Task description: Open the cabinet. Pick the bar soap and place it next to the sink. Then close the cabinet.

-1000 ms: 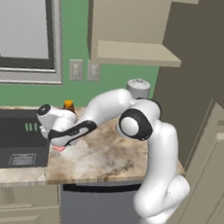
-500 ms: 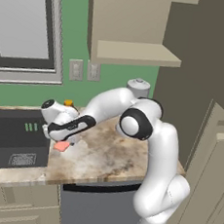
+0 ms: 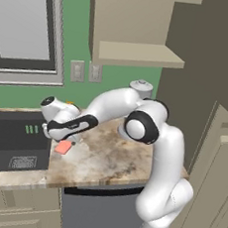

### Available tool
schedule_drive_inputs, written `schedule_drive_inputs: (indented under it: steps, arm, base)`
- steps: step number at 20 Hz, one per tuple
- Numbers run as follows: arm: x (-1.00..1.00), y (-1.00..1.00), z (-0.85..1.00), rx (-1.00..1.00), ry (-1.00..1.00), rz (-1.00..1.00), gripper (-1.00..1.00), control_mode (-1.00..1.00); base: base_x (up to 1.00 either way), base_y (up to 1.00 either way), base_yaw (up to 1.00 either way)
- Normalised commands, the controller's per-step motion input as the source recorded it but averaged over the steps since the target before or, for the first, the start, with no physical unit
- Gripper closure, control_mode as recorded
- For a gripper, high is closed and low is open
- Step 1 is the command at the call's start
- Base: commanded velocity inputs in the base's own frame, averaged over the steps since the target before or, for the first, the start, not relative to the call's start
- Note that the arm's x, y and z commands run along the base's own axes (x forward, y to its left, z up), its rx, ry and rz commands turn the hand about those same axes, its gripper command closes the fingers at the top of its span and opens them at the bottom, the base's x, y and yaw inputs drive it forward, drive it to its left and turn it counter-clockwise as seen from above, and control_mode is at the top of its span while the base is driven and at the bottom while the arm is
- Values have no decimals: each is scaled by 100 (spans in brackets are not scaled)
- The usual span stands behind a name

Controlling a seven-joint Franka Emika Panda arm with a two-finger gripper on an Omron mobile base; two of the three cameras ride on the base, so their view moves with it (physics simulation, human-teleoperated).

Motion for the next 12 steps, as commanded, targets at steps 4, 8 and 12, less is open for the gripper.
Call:
schedule_drive_inputs:
  steps: [4,8,12]
  arm:
    - [-21,-2,18,0,0,0,-100,-100]
    - [-28,-10,15,0,0,0,-100,-100]
    - [-33,-19,13,0,0,0,-100,-100]
  base:
    - [0,0,0]
    - [0,0,0]
    - [0,0,0]
